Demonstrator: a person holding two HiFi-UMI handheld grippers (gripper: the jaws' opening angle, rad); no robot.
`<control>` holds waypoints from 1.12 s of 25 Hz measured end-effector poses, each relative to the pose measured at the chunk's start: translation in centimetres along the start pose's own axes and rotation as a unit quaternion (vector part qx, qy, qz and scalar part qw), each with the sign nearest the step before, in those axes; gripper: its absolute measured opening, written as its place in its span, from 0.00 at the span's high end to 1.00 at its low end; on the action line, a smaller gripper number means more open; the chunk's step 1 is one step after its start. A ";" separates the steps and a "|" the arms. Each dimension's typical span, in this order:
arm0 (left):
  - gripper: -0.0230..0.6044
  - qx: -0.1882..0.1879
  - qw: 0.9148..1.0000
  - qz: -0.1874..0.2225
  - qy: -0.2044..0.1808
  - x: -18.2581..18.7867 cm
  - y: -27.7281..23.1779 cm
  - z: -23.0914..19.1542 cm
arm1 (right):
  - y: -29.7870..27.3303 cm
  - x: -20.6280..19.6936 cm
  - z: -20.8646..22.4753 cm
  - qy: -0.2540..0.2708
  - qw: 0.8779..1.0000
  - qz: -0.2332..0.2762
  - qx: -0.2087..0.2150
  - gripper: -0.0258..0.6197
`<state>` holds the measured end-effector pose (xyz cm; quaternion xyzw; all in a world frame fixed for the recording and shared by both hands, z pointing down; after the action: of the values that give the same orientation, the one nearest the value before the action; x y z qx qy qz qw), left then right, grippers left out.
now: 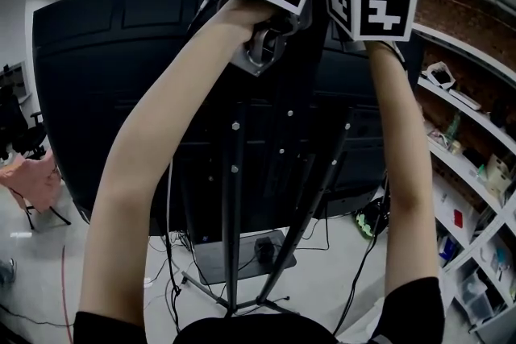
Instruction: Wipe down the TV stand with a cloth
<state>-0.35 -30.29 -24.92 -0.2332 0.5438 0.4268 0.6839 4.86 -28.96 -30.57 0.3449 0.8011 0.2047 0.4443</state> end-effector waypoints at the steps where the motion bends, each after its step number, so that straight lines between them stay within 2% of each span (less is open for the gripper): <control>1: 0.95 0.003 1.000 -0.004 -0.002 -0.2 0.0 0.0 | 0.1 -0.1 -0.1 0.001 1.000 -0.002 0.004 0.86; 4: 0.95 0.003 1.000 -0.016 0.005 -1.0 -0.2 0.1 | 0.4 -0.5 -0.5 0.006 1.000 -0.007 0.011 0.86; 9: 0.95 -0.027 0.998 -0.019 0.055 -2.1 0.0 1.0 | 1.2 -0.8 -1.0 0.009 0.999 -0.020 0.030 0.86; 16: 0.95 -0.014 0.998 -0.040 0.054 -4.0 0.5 2.5 | 3.0 -2.4 -2.3 0.011 0.998 -0.046 0.048 0.86; 22: 0.95 -0.025 0.994 -0.061 0.092 -7.0 0.1 3.6 | 4.8 -3.9 -3.1 0.016 0.996 -0.068 0.060 0.86; 28: 0.95 -0.031 0.990 -0.065 0.124 -9.2 -0.1 5.1 | 6.8 -5.5 -3.8 0.009 0.994 -0.085 0.074 0.86</control>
<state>2.13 -29.40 -14.76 -0.3399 0.5946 0.3660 0.6301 6.12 -28.47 -21.14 0.3057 0.8442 0.1100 0.4263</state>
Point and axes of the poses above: the fingertips, and each gripper's own axes: y backward along the fingers, z to its right, x out of its top, the point moved 6 cm from there along y, backward along the fingers, and after that the axes turned 7 degrees about -x, right-handed, at the moved point
